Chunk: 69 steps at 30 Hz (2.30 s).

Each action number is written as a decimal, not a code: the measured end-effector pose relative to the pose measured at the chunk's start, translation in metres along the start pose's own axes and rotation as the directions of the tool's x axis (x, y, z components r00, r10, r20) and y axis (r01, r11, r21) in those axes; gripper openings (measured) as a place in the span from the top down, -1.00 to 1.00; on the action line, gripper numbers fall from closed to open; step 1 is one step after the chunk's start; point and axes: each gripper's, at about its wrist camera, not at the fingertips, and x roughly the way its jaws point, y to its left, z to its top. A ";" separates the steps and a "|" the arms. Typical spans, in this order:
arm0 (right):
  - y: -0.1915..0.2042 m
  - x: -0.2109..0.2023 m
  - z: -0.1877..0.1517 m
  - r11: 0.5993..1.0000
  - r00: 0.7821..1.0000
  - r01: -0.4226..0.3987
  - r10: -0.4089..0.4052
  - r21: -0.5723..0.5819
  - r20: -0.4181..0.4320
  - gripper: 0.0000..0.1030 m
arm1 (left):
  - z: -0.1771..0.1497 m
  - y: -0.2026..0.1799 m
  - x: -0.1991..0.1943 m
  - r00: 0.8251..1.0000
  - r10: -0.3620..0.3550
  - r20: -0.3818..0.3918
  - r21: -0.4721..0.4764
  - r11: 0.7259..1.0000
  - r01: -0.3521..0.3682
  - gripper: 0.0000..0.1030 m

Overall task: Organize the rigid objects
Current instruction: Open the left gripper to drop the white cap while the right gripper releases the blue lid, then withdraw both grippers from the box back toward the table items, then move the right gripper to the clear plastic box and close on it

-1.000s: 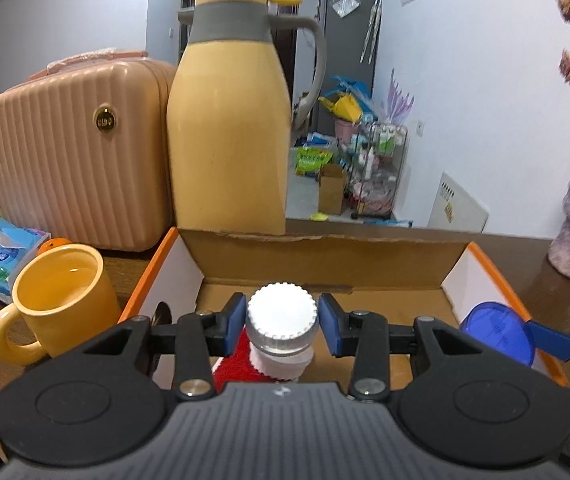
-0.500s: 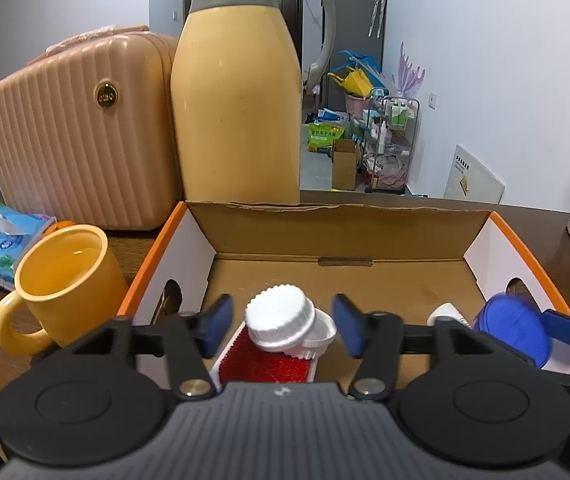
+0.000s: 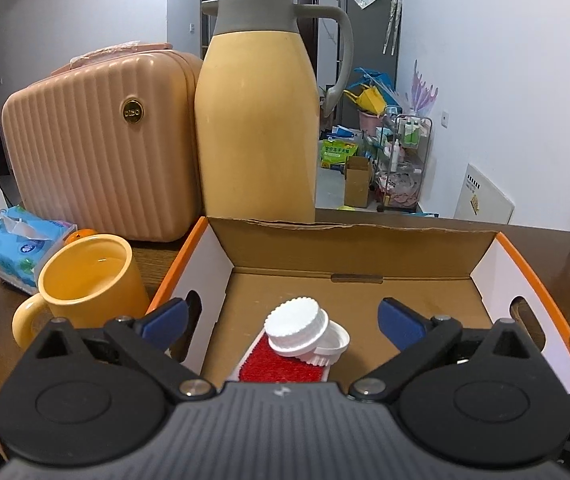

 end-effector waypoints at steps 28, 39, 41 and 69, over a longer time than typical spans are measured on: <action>-0.001 -0.094 -0.035 1.000 0.989 0.020 -0.017 -0.015 0.145 -1.00 | -0.040 0.036 -0.100 0.978 -0.080 0.194 -0.035 0.995 0.088 -1.00; -0.003 -0.145 -0.069 0.999 0.979 0.040 -0.037 -0.008 0.200 -1.00 | -0.073 0.054 -0.135 0.973 -0.099 0.211 -0.034 0.994 0.108 -1.00; -0.002 -0.153 -0.076 0.999 0.978 0.041 -0.039 -0.008 0.205 -1.00 | -0.079 0.056 -0.141 0.972 -0.101 0.214 -0.023 0.994 0.108 -1.00; -0.011 -0.209 -0.150 0.998 0.989 0.065 -0.068 0.022 0.131 -1.00 | -0.144 0.068 -0.180 0.973 -0.185 0.137 0.090 0.981 0.174 -1.00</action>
